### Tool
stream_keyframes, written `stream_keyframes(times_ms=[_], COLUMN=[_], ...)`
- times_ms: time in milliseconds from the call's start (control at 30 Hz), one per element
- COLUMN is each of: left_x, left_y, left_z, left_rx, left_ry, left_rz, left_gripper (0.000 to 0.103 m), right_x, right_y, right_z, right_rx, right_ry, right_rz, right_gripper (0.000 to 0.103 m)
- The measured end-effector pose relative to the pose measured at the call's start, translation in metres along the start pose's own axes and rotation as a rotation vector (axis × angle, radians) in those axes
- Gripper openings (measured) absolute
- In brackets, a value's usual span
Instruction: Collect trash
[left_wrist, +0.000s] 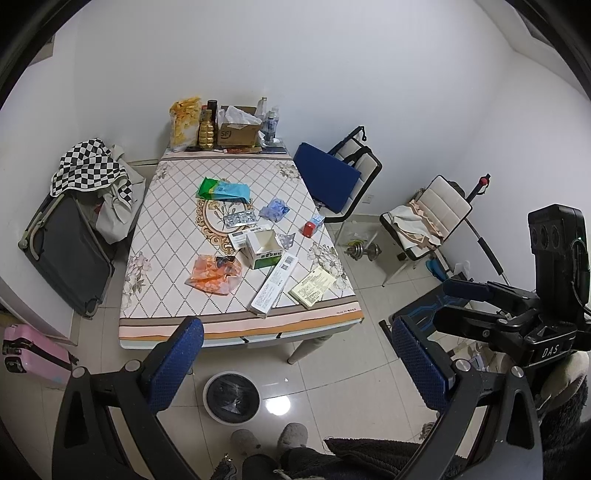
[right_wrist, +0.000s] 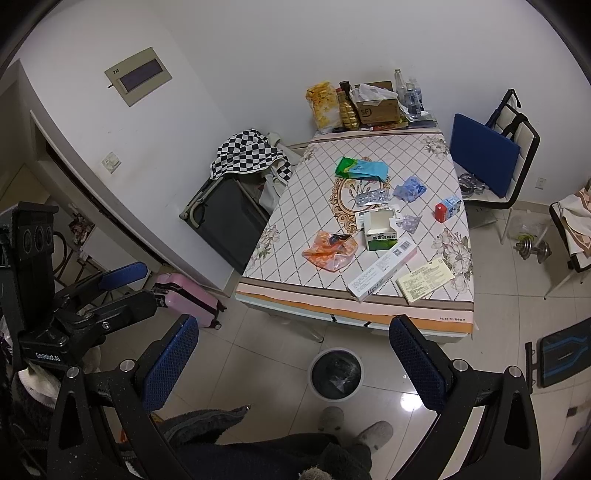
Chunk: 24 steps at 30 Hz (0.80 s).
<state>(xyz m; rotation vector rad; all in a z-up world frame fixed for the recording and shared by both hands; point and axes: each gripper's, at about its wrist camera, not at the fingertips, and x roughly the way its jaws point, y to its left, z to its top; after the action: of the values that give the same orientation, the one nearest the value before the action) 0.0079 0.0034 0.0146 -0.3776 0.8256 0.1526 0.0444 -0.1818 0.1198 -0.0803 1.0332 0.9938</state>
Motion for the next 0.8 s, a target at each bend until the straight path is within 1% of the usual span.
stream_keyframes(times_ms=[800], left_x=[0.01], left_y=[-0.008], left_z=[0.01], left_rx=[0.007], left_ry=[0.004], left_rz=[-0.009], left_gripper=[0.103], right_x=[0.001], right_y=[0.0], right_z=[0.001], right_rx=[0.003], right_ry=[0.003], right_rz=[0.0], right_gripper=[0.103])
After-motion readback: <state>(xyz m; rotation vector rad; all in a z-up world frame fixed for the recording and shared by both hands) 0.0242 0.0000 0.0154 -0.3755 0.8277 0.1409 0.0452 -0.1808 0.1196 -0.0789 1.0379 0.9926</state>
